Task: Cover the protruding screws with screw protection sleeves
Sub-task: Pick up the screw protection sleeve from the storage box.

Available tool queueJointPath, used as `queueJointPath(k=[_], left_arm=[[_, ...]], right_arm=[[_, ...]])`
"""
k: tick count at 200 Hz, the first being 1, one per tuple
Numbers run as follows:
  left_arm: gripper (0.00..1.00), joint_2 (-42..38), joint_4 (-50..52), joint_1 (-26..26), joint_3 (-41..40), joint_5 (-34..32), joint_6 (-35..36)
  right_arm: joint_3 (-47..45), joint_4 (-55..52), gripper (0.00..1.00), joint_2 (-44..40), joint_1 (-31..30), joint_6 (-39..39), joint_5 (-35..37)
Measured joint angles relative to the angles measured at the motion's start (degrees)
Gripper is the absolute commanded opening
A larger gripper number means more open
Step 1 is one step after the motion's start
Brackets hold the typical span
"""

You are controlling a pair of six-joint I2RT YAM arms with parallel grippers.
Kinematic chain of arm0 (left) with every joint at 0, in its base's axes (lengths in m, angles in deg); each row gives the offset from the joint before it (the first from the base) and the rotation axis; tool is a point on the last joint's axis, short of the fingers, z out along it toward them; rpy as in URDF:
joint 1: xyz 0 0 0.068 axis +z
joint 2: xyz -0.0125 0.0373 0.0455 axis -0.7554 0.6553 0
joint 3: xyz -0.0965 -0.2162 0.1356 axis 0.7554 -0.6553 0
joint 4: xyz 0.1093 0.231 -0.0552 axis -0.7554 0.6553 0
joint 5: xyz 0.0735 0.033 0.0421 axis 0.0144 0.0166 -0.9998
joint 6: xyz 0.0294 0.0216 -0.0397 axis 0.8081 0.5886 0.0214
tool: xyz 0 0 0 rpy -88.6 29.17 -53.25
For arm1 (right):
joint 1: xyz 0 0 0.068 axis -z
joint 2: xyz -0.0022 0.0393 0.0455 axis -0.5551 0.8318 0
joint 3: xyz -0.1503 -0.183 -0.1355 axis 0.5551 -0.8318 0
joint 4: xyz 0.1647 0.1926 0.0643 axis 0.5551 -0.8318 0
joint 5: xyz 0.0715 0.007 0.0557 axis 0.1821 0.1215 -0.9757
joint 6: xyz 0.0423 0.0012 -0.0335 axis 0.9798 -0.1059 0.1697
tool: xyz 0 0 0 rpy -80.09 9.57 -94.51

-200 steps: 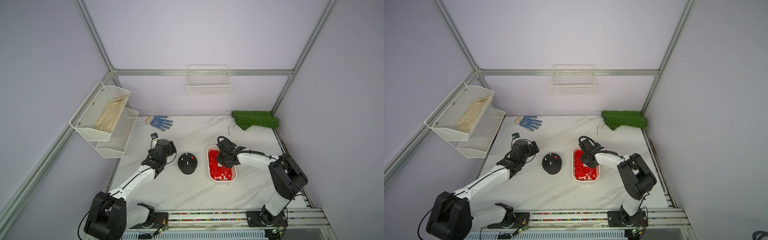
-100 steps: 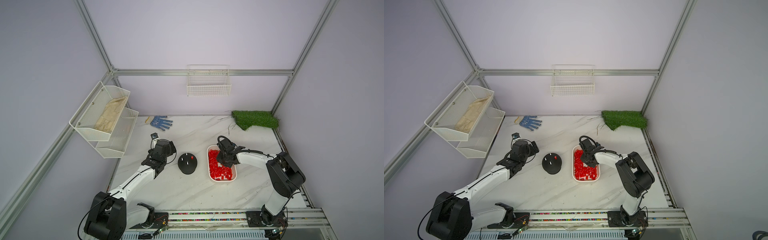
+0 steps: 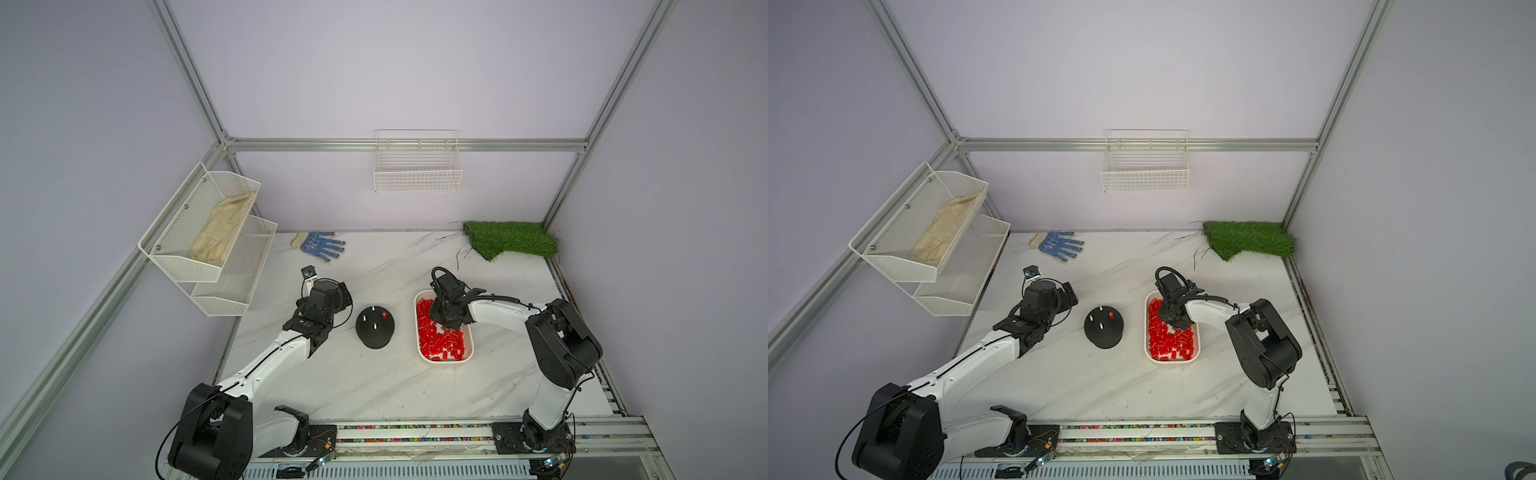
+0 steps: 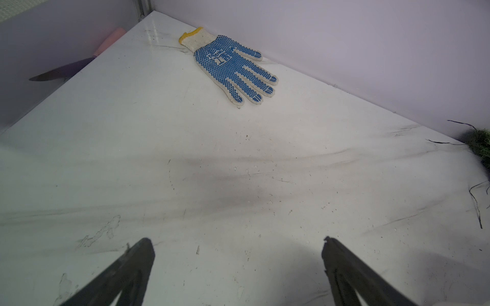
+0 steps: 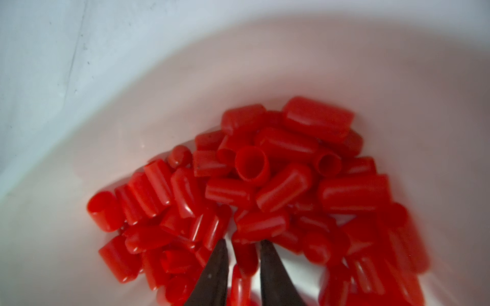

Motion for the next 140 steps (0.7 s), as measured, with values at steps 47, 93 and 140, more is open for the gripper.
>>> queueJointPath(k=[47,93,140], left_arm=[[1.0,0.0,-0.02,0.0,0.0,0.02,0.0],[1.0,0.0,-0.04,0.0,-0.02,0.02,0.0],[1.0,-0.02,-0.04,0.0,0.0,0.02,0.0]], right_arm=[[0.11,-0.26,0.27,0.0,0.0,-0.37,0.09],[0.31,-0.81,0.22,0.0,0.0,-1.7,0.42],[1.97,-1.88,0.25,0.98,0.0,-3.37,1.4]])
